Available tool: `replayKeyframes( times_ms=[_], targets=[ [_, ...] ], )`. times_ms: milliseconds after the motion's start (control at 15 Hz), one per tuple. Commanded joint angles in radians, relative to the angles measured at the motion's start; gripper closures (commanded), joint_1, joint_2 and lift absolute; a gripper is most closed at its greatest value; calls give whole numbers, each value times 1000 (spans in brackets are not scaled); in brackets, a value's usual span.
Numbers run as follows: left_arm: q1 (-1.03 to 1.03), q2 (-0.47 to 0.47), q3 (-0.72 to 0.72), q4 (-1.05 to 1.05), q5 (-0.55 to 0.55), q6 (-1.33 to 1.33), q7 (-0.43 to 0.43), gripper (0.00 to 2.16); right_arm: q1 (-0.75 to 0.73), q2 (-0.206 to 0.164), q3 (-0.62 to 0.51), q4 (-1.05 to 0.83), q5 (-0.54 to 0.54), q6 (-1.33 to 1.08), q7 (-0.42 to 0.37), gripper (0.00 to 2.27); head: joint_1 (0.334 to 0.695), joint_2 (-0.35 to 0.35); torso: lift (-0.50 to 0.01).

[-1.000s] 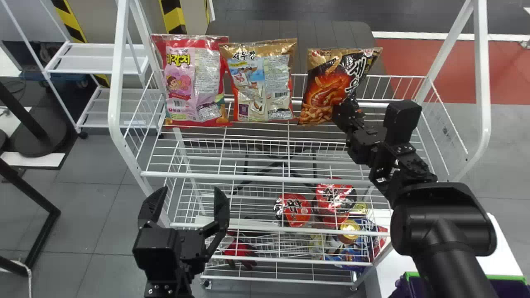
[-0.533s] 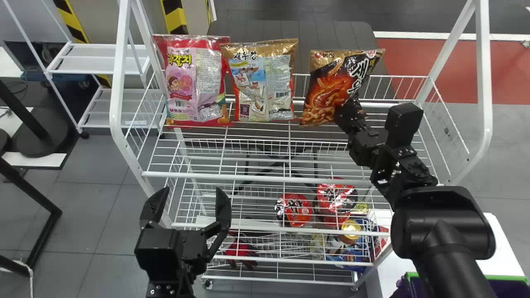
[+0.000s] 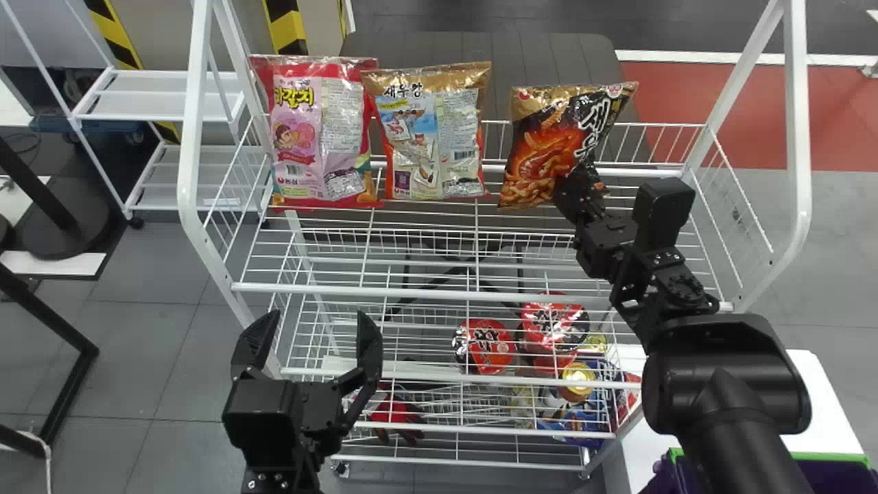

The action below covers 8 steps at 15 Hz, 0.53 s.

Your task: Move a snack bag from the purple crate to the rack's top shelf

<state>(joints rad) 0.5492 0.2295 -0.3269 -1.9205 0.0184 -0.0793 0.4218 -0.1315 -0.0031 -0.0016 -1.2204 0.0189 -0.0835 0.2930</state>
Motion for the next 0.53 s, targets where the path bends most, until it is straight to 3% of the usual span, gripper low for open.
replayKeyframes(
  times_ms=[0,467],
  targets=[
    [0,1,0,0,0,-1,0,90,-5,4,0,6,-2,3,0,1723,695,0,1],
    [-2,-1,2,1,0,-4,0,90,-22,4,6,36,-14,3,11,1723,695,2,1]
  ],
)
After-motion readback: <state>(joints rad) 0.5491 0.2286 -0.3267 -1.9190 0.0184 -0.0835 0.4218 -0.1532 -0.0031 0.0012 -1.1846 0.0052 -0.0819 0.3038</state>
